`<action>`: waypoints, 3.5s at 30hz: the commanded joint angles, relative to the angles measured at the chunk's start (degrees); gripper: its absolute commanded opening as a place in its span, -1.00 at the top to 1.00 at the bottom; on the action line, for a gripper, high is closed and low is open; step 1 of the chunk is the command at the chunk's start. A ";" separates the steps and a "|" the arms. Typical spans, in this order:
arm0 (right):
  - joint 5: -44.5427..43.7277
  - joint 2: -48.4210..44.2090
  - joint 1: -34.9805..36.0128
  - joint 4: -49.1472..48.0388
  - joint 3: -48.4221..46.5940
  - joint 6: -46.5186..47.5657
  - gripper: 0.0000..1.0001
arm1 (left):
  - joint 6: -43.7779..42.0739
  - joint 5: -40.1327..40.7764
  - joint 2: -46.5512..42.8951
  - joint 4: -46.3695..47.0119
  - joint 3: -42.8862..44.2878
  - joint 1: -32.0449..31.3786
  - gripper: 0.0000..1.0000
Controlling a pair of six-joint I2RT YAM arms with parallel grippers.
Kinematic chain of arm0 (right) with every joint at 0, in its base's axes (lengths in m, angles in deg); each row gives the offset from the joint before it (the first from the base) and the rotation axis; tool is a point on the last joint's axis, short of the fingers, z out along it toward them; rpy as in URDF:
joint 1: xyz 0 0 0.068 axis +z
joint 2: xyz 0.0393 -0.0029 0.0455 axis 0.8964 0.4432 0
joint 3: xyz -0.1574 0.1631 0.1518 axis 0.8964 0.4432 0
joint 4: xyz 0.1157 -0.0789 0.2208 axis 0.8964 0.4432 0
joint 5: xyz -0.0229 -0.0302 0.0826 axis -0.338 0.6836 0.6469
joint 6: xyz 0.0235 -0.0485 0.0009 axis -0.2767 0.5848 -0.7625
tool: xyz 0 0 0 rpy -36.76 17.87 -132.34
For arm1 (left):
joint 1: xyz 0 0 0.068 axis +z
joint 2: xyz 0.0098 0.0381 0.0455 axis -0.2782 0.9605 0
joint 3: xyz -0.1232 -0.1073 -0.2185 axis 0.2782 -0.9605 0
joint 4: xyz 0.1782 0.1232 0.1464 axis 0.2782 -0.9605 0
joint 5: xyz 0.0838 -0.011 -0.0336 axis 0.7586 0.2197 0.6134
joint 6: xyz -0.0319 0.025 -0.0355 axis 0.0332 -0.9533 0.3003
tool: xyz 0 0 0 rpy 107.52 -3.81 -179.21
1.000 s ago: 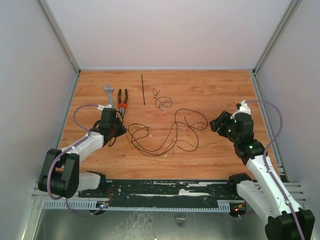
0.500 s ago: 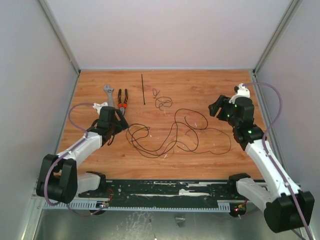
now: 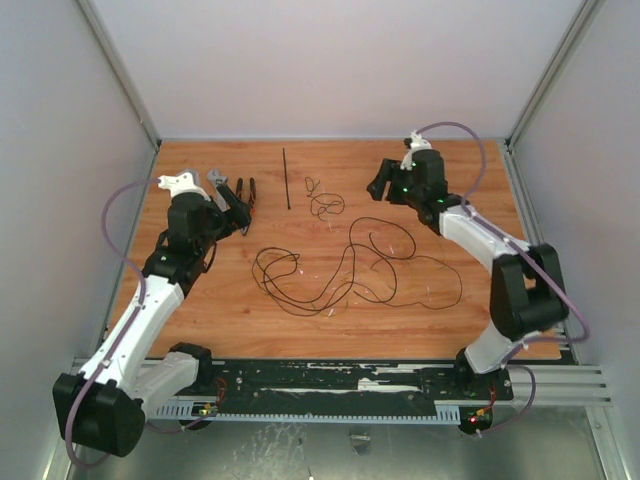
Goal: Zip-tie the wires
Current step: Pick up the cable at the center of the board.
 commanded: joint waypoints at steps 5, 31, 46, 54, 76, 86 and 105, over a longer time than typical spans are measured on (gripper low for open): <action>0.62 15.00 5.89 -7.87 -8.64 -10.35 -0.38 | -3.54 -9.00 -4.96 -0.03 1.46 -0.06 -0.97; -5.30 29.91 12.65 -6.71 -19.26 -17.43 -0.32 | -6.08 -10.10 -4.55 -0.58 1.19 -0.06 -0.97; -6.37 34.73 12.84 -6.41 -24.42 -16.24 -0.25 | -6.73 -9.98 -3.20 -0.58 1.24 -0.06 -0.97; -7.34 36.76 12.83 -5.09 -27.12 -16.26 -0.13 | -7.01 -9.93 -2.76 -0.58 1.61 -0.06 -0.97; -10.60 33.61 12.96 -4.05 -26.75 -13.01 1.00 | -7.28 -10.49 -2.84 -0.92 2.40 -0.06 -0.97; -1.09 21.79 10.91 11.28 -41.56 1.68 1.00 | -7.97 -17.66 1.77 0.45 10.58 0.10 -0.97; 14.21 6.77 4.19 30.21 -60.69 9.27 1.00 | -0.68 -35.73 9.53 20.98 11.78 -4.23 -0.96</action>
